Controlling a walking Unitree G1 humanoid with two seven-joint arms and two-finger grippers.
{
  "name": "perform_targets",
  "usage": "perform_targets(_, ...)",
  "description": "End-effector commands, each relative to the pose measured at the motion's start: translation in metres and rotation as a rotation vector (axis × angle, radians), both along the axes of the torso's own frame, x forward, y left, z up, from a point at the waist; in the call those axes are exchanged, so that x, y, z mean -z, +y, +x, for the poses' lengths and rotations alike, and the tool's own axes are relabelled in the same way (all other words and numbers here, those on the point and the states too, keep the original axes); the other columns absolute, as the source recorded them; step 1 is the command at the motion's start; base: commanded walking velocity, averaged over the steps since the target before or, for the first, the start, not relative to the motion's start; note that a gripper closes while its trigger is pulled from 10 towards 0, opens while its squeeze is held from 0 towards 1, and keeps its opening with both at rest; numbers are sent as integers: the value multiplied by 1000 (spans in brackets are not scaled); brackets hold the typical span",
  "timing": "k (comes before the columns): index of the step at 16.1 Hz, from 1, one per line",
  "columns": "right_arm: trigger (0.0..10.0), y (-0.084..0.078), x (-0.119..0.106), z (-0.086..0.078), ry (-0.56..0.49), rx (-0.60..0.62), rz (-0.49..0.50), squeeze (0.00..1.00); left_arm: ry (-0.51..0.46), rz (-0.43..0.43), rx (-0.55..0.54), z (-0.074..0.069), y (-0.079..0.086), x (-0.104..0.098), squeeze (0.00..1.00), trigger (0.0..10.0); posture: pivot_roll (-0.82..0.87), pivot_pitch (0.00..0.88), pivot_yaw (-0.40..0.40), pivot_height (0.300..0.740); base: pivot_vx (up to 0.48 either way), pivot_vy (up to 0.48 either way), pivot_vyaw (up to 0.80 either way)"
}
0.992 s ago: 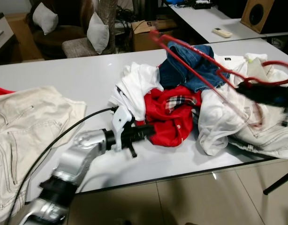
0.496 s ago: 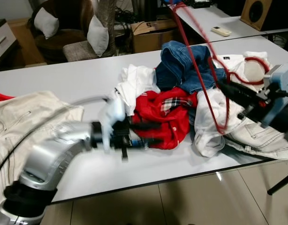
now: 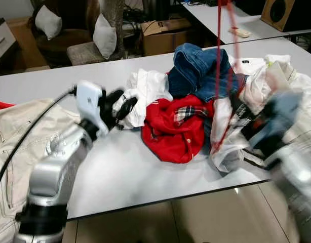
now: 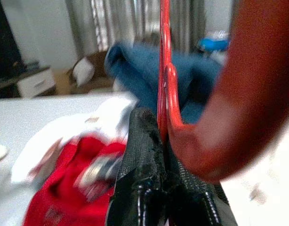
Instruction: Hang hanger
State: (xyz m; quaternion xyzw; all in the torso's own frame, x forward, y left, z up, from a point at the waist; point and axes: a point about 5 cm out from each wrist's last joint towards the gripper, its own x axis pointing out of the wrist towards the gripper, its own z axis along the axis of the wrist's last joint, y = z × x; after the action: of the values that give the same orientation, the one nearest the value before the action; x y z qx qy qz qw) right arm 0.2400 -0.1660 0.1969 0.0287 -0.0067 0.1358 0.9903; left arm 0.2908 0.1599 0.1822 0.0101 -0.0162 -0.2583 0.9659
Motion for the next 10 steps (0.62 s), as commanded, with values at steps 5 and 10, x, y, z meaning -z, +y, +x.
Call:
perform_targets(5, 10000, 10, 4, -7, 7, 33, 31, 0, 7, 18, -57, -3, -3, 9, 0, 10000, -158, 0, 100, 740, 0, 376, 0)
perform_targets(10, 10000, 15, 3, -6, -17, 22, 48, 0, -10, 28, -73, -1, -5, 5, 0, 10000, -142, 0, 88, 740, 0, 375, 0)
